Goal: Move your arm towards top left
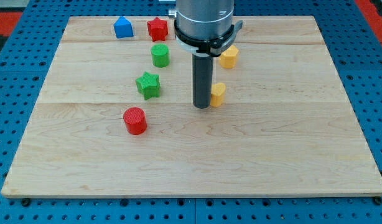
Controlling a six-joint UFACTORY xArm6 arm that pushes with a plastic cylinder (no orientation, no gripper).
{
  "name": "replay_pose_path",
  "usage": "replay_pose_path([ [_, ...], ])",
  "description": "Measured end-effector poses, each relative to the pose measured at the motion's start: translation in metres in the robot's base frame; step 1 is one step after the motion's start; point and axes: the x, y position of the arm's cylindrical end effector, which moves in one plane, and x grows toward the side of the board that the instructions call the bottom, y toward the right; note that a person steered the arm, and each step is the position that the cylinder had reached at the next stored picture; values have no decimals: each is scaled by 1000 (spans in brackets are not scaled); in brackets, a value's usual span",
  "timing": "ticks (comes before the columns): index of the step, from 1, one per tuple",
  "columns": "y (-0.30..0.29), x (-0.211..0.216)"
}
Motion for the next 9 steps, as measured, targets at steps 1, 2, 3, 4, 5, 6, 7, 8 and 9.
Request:
replay_pose_path([
  [1, 17, -6],
  [2, 22, -12],
  [3, 3, -12],
  [4, -26, 13],
  [5, -19, 67],
  [6, -48, 139],
  [7, -79, 172],
  [8, -124, 170],
  [9, -200, 155],
])
